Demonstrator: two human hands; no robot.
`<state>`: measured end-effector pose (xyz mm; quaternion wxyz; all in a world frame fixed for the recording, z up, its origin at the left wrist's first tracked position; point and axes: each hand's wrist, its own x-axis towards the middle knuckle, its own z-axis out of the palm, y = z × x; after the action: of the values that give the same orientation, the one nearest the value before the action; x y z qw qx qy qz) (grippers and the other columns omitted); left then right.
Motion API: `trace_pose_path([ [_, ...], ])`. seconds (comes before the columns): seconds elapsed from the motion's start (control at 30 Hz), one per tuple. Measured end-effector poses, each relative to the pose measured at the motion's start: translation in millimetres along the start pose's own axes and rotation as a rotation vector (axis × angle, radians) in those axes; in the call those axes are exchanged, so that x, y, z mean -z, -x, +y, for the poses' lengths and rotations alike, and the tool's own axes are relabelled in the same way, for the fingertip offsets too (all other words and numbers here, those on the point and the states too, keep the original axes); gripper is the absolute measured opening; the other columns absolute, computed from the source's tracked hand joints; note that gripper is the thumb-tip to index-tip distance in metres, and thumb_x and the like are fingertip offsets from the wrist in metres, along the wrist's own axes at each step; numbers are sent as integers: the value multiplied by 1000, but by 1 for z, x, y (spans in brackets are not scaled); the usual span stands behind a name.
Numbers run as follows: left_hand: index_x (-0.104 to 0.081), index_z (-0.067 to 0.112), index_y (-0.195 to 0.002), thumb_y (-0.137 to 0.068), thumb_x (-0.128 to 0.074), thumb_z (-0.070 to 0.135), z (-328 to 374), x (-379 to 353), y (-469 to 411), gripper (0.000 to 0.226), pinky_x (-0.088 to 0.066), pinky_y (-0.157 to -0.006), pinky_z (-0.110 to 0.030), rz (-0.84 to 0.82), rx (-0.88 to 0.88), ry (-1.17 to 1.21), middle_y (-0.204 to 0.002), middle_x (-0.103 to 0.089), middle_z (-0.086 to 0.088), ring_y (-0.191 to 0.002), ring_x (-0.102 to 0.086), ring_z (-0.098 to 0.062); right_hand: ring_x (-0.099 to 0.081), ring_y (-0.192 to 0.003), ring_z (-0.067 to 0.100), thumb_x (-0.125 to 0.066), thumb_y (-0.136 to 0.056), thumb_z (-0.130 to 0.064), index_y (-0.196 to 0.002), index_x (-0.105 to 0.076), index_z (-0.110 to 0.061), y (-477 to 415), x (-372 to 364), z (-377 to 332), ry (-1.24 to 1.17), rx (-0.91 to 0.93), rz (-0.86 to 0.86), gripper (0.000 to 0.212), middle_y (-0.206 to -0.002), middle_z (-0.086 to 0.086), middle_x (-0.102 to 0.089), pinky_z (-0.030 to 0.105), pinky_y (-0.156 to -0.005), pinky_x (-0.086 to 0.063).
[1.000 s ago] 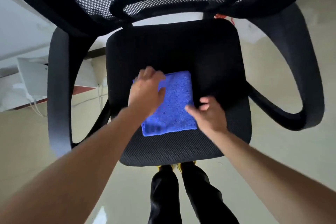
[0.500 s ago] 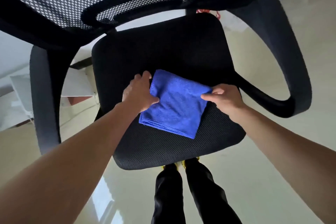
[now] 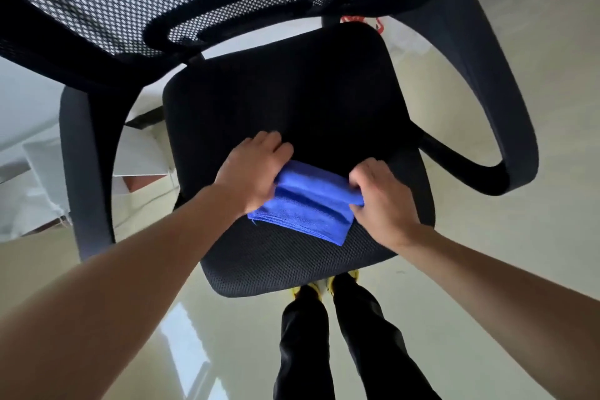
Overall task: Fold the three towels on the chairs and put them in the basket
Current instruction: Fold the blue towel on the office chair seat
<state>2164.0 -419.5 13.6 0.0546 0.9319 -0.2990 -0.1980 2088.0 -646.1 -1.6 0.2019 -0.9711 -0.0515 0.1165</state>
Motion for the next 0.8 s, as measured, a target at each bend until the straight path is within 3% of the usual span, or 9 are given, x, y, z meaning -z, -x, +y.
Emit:
trace_pose_path([
  [0.07,-59,7,-92,-50,-79,4,6,-5,24,47,-49,-66,-38,46,-53,-27,-90,-56,-12,-81,-56,-31,-53,-73,24,-72,-53,6,-80,-51,-12,16,-2,-4,104,119,21,39,-83,3,-51,24,-48,-26],
  [0.13,-58,9,-88,-42,-81,8,11,-12,44,51,-49,-63,-37,38,-89,-72,-87,-56,-11,-77,-57,-31,-54,-74,26,-71,-50,8,-79,-52,-12,28,-9,-3,155,189,26,39,-84,5,-52,27,-47,-33],
  [0.2,-57,11,-90,-43,-82,11,15,-23,59,53,-48,-65,-37,16,-89,-108,-88,-57,-11,-79,-57,-31,-54,-77,28,-69,-50,6,-80,-54,-12,37,-17,-2,187,222,-5,38,-87,7,-54,32,-52,-44],
  [0.4,-64,12,-91,-49,-80,6,18,-53,80,46,-46,-66,-39,-46,44,-173,-93,-59,-13,-78,-55,-33,-52,-86,26,-75,-60,-17,-91,-63,-16,58,-31,-7,260,289,-223,33,-94,4,-54,37,-63,-46],
  [0.53,-66,11,-88,-63,-69,32,20,-56,89,33,-45,-69,-41,-39,101,-143,-94,-58,-12,-81,-54,-33,-53,-85,22,-62,-75,-48,-87,-70,-19,60,-26,-10,134,308,-262,32,-90,0,-55,32,-63,-47],
  [0.63,-68,13,-83,-76,-54,51,20,-49,87,41,-44,-72,-41,-27,119,-130,-93,-57,-10,-83,-54,-30,-59,-75,19,-54,-83,-46,-78,-70,-23,53,-19,-11,43,270,-228,29,-81,-4,-57,24,-54,-39],
  [0.7,-71,14,-88,-77,-63,53,19,-44,78,41,-45,-76,-42,-48,111,-185,-100,-58,-11,-90,-55,-31,-62,-66,20,-68,-78,-34,-78,-68,-21,51,-22,-12,3,258,-214,12,-78,-3,-60,25,-45,-40],
  [0.8,-62,18,-116,-73,-72,52,20,-37,60,56,-40,-95,-43,-96,122,-217,-128,-50,-14,-119,-46,-33,-59,-52,18,-89,-55,-27,-74,-64,-21,50,-33,-18,53,194,-233,32,-71,-5,-59,21,-41,-28],
])
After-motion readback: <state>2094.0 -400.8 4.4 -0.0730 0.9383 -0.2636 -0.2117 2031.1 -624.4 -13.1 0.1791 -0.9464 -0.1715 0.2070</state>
